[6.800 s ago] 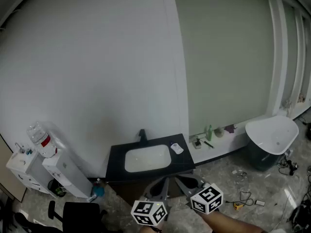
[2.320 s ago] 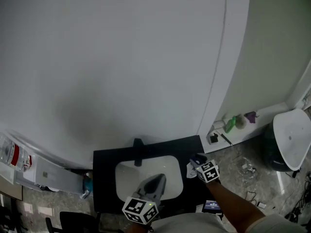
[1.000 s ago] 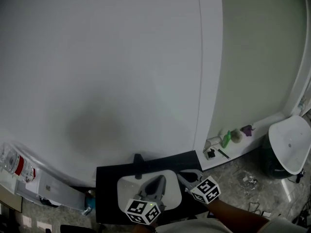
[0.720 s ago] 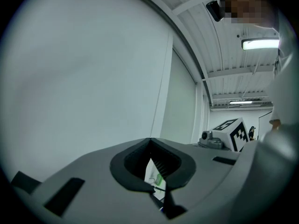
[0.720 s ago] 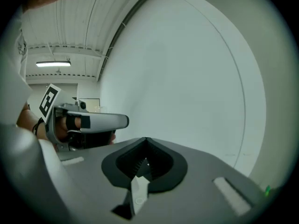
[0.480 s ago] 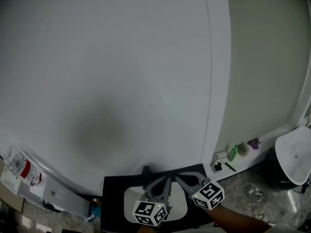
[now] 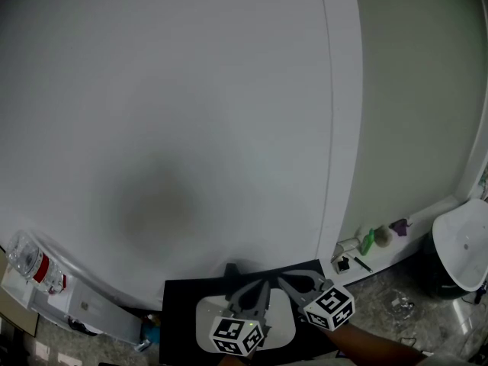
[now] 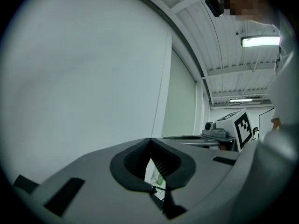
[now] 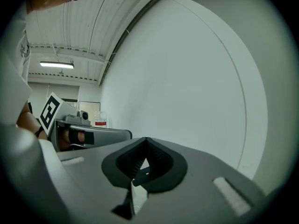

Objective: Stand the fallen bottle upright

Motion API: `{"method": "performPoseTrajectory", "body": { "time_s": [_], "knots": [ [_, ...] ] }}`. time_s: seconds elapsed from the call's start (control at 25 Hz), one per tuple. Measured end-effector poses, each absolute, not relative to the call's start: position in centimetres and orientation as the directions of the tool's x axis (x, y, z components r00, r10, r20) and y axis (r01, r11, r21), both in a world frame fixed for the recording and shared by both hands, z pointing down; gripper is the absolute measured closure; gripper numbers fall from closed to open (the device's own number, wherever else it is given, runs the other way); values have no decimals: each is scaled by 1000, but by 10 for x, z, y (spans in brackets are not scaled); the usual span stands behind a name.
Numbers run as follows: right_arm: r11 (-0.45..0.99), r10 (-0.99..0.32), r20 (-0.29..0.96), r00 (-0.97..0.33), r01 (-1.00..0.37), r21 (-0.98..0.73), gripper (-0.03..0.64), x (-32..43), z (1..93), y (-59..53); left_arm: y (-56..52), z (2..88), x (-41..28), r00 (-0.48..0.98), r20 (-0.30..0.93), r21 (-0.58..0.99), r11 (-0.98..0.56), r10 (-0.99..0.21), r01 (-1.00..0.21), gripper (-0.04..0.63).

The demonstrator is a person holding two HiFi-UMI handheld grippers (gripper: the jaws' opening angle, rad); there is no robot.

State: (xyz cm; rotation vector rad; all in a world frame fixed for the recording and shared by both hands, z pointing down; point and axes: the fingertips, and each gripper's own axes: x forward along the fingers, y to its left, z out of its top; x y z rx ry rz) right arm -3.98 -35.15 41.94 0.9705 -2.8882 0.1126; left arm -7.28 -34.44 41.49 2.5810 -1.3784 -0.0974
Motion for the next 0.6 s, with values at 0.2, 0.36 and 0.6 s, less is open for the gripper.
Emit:
{"method": "performPoseTrajectory", "body": {
  "time_s": [0.2, 0.36, 0.6],
  "knots": [
    [793, -604, 107, -790, -609, -24, 617, -38, 416, -351, -345, 416, -73, 561, 43, 223, -539, -827, -812, 589],
    [793, -602, 108, -791, -608, -27, 617, -41, 414, -350, -343, 415, -75, 561, 42, 223, -540, -827, -812, 589],
    [794, -603, 107, -790, -608, -16, 617, -39, 411, -347, -341, 414, -74, 560, 40, 224, -538, -828, -812, 589]
  ]
}}
